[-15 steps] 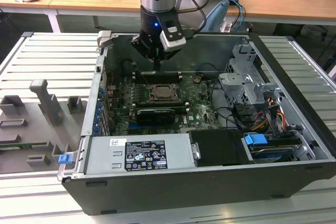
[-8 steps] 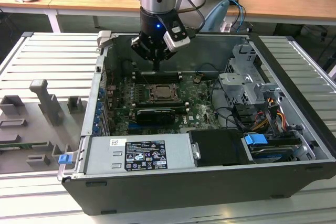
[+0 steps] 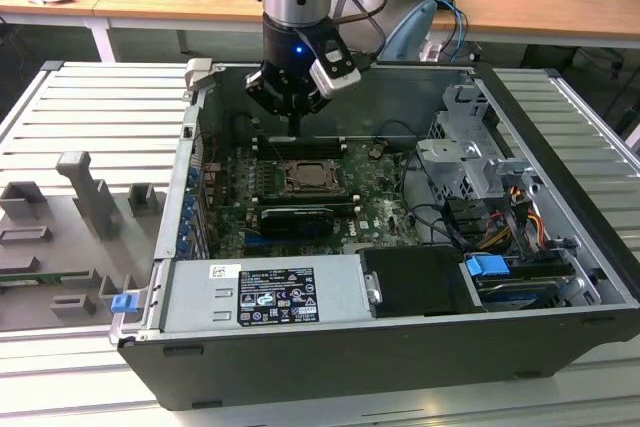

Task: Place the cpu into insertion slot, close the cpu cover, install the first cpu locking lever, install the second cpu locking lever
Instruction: 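Install the first cpu locking lever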

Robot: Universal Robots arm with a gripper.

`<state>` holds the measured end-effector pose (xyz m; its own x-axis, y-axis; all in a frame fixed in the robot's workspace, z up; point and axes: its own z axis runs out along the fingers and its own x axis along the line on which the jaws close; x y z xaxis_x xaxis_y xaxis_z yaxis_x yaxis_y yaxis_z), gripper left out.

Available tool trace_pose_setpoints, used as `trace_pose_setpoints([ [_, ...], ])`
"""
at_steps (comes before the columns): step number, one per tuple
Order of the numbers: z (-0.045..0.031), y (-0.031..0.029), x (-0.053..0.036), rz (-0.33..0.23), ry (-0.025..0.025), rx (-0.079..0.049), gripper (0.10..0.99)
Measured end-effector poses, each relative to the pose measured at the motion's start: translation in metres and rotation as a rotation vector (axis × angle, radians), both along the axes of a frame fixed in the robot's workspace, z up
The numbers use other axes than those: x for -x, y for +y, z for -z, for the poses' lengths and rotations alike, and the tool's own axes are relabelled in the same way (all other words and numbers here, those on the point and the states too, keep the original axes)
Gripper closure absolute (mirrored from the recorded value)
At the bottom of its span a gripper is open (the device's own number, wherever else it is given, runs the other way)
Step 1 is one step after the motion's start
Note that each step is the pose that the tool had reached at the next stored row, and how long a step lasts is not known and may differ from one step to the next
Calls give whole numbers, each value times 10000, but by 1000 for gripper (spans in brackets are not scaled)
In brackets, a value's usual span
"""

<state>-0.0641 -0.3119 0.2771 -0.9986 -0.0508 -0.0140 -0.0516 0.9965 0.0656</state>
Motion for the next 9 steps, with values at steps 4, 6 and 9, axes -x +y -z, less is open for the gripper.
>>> trace_pose_setpoints([
  [4, 0, 0, 51, -83, 0, 0, 980],
  [6, 0, 0, 71, -94, 0, 0, 980],
  [9, 0, 0, 98, -95, 0, 0, 980],
])
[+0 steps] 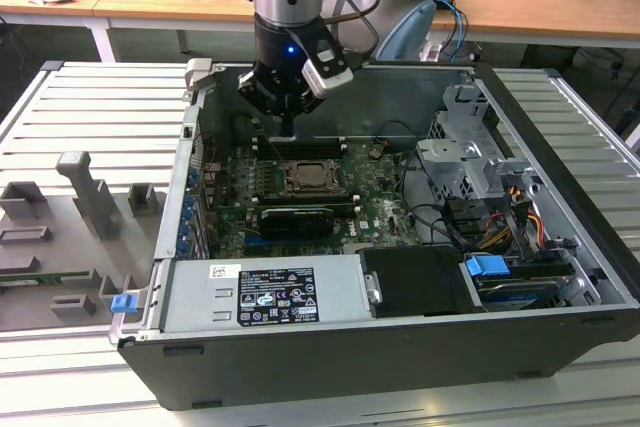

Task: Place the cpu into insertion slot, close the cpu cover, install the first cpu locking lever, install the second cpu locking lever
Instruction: 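Install the first cpu locking lever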

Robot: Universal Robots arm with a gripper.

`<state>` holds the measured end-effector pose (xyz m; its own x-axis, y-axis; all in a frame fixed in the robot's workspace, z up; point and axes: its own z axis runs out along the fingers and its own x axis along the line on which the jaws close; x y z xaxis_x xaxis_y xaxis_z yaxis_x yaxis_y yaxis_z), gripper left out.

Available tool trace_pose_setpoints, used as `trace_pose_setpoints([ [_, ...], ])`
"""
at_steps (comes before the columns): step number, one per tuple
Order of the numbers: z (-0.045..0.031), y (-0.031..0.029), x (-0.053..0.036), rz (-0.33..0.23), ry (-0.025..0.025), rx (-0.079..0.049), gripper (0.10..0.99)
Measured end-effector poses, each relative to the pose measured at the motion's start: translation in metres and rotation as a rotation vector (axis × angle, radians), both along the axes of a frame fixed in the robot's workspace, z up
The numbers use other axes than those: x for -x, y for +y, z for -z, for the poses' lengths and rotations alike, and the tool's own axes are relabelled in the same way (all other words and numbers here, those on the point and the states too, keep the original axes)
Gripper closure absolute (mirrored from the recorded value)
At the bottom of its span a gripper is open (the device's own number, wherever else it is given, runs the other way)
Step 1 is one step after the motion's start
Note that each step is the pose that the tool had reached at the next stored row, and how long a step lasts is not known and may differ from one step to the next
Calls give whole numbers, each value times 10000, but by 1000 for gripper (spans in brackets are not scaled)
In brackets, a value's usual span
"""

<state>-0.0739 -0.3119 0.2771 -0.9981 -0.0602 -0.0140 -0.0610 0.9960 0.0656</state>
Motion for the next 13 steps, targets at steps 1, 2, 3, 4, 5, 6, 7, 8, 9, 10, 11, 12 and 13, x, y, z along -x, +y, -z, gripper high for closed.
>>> trace_pose_setpoints([
  [1, 0, 0, 19, 1, 0, 0, 980],
  [2, 0, 0, 32, 0, 0, 0, 980],
  [3, 0, 0, 44, 0, 1, 1, 980],
  [4, 2, 0, 61, 1, 0, 0, 980],
  [5, 5, 0, 72, -1, 0, 0, 980],
  [6, 10, -6, 94, -17, 2, 1, 980],
  [7, 14, -9, 113, -25, 1, 1, 980],
  [8, 18, -10, 138, -29, 0, 0, 980],
  [9, 28, -10, 189, -29, 0, -1, 980],
  [10, 39, -11, 240, -28, 0, 0, 980],
  [11, 49, -11, 270, -28, 0, 0, 980],
  [12, 62, -10, 298, -28, 0, -1, 980],
  [13, 68, -10, 303, -27, -1, -1, 980],
])
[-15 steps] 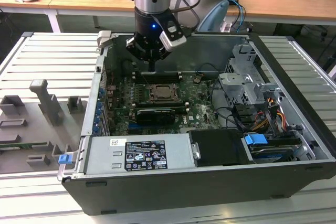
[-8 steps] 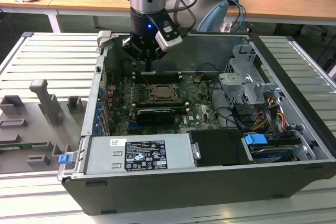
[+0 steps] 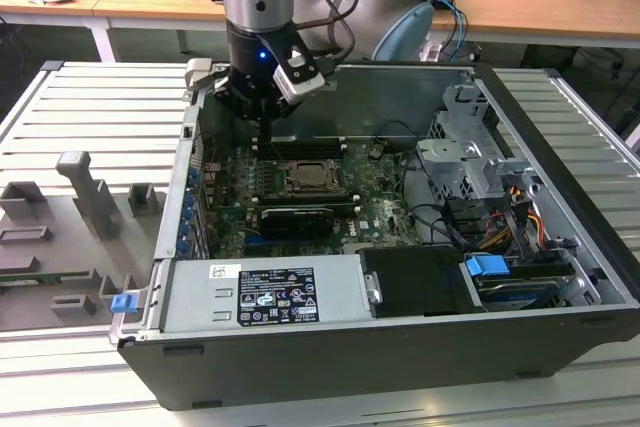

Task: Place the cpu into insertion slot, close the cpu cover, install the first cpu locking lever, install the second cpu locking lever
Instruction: 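Install the first cpu locking lever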

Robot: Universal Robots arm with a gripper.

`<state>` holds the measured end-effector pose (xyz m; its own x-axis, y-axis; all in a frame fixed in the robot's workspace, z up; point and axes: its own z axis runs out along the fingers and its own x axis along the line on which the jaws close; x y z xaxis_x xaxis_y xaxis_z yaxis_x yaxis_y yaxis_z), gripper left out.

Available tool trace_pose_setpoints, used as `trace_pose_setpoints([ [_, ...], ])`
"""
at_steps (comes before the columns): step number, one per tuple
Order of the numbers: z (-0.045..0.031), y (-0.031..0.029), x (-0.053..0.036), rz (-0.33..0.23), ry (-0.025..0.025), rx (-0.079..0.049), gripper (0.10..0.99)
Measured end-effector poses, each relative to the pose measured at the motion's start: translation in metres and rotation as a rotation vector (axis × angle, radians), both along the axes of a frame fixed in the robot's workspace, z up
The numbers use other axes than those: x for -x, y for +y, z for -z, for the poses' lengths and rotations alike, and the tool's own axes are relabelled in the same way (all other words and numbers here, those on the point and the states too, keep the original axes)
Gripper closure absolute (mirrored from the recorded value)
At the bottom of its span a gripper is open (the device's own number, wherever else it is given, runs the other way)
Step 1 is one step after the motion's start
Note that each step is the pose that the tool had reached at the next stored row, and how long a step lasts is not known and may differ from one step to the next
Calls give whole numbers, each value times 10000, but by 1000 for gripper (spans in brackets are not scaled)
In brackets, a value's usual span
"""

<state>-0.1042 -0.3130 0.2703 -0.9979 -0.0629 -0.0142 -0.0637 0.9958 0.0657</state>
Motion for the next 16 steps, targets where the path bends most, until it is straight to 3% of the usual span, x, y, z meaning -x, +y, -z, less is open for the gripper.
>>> trace_pose_setpoints([
  [16, 40, 0, 29, -1, 0, 0, 980],
])
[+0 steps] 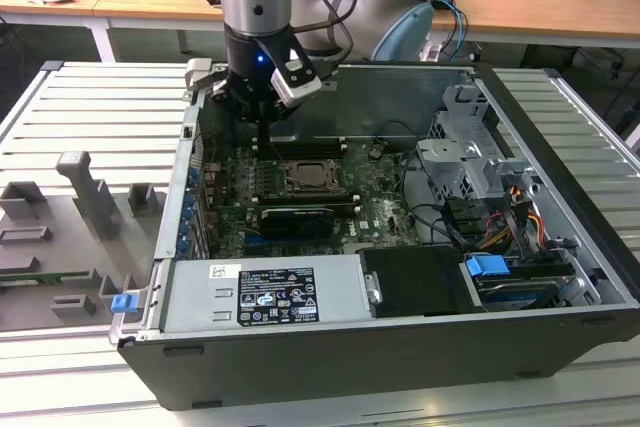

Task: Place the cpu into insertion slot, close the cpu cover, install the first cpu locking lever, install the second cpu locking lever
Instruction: 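Install the first cpu locking lever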

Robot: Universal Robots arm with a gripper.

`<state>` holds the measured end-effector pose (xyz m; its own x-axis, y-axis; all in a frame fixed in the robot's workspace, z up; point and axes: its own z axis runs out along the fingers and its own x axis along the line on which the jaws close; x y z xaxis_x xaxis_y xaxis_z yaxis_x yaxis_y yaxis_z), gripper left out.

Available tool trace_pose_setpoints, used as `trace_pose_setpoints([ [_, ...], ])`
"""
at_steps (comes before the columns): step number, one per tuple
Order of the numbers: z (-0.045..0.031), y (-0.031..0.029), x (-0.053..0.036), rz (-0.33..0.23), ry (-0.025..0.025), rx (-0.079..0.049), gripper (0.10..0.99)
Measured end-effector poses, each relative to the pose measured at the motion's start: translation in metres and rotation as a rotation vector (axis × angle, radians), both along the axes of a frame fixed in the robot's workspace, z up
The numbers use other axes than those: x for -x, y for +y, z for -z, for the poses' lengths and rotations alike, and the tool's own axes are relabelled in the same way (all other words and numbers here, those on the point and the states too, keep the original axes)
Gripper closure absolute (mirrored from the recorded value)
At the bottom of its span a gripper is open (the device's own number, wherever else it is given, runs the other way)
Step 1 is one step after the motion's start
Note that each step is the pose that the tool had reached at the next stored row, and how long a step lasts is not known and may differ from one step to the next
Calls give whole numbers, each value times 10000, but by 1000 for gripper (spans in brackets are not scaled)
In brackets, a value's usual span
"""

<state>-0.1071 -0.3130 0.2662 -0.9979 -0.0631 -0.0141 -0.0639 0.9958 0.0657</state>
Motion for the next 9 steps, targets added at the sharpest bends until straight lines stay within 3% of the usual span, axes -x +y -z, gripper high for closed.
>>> trace_pose_setpoints([
  [9, 38, 4, 107, 0, 1, 2, 980],
])
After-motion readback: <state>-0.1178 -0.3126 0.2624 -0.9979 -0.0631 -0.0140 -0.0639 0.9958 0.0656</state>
